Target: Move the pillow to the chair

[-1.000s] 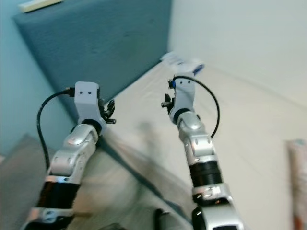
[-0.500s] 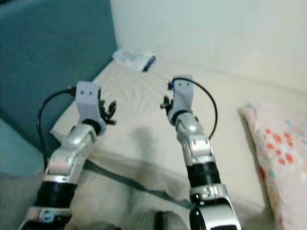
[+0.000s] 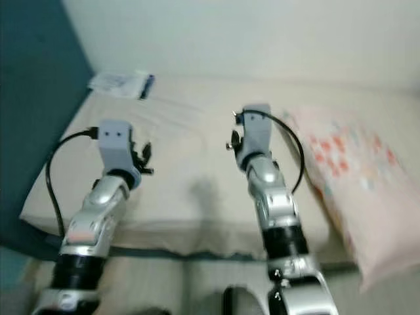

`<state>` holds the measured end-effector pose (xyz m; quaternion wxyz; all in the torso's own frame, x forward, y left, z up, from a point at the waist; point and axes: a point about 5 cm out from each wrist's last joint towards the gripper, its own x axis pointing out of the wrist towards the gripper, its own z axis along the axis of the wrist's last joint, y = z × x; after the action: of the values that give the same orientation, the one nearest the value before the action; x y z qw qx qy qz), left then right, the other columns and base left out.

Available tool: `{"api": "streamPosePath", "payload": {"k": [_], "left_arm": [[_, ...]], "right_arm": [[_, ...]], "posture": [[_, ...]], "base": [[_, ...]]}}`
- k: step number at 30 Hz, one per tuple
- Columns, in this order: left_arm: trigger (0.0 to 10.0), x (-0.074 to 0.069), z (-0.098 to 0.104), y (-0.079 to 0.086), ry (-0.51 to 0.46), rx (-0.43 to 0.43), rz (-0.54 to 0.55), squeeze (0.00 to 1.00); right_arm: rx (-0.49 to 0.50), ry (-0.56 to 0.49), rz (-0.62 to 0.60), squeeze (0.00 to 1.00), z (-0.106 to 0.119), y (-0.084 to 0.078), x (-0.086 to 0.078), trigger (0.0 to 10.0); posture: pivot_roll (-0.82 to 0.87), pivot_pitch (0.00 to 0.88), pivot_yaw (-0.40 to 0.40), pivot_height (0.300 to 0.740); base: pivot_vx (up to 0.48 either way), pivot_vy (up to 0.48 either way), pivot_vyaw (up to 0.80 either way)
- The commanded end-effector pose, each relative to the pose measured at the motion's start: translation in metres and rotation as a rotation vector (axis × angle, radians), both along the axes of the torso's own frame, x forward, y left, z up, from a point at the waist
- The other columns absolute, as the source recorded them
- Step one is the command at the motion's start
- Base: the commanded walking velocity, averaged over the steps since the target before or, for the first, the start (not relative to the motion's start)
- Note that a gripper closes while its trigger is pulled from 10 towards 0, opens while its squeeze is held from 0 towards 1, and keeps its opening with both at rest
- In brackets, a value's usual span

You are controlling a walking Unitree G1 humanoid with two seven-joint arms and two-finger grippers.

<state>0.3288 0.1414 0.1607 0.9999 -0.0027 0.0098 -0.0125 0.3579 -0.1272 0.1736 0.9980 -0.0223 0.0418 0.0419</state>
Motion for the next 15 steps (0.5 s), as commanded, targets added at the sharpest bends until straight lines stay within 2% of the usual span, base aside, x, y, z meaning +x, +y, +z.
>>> {"api": "streamPosePath", "payload": {"k": [1, 3, 4, 8, 9, 13, 15], "left_arm": [[10.0, -0.002, -0.003, 0.002, -0.012, 0.000, 0.004, 0.00], [10.0, -0.002, -0.003, 0.001, -0.028, -0.002, 0.005, 0.00], [10.0, -0.005, -0.003, 0.001, -0.078, 0.030, -0.014, 0.00], [10.0, -0.007, -0.003, 0.001, -0.094, 0.046, -0.022, 0.00], [10.0, -0.014, -0.010, -0.001, -0.096, 0.040, -0.053, 0.00], [10.0, -0.019, -0.013, -0.002, -0.092, 0.045, -0.071, 0.00], [10.0, -0.020, -0.016, -0.004, -0.072, 0.045, -0.075, 0.00]], "right_arm": [[-0.046, -0.041, 0.012, 0.00, 0.001, 0.004, -0.001, 10.0], [-0.072, -0.056, 0.017, 0.00, 0.001, 0.004, -0.002, 10.0], [-0.081, -0.110, 0.011, 0.00, 0.005, 0.003, -0.005, 10.0], [-0.075, -0.129, 0.006, 0.00, 0.006, 0.003, -0.006, 10.0], [-0.095, -0.201, 0.004, 0.00, 0.015, 0.000, -0.016, 10.0], [-0.098, -0.221, -0.001, 0.00, 0.016, -0.002, -0.022, 10.0], [-0.112, -0.186, -0.016, 0.00, 0.007, -0.007, -0.022, 10.0]], "posture": [[0.01, 0.162, -0.022, 0.694], [0.01, 0.162, -0.022, 0.694], [0.01, 0.163, -0.024, 0.694], [0.01, 0.163, -0.024, 0.694], [0.00, 0.166, -0.018, 0.694], [0.00, 0.164, -0.017, 0.694], [0.00, 0.165, -0.016, 0.694]], "base": [[0.000, 0.000, -0.80], [0.000, 0.000, -0.80], [0.000, 0.000, -0.80], [0.000, 0.000, -0.80], [0.000, 0.000, -0.80], [0.000, 0.000, -0.80], [0.000, 0.000, -0.80]]}}
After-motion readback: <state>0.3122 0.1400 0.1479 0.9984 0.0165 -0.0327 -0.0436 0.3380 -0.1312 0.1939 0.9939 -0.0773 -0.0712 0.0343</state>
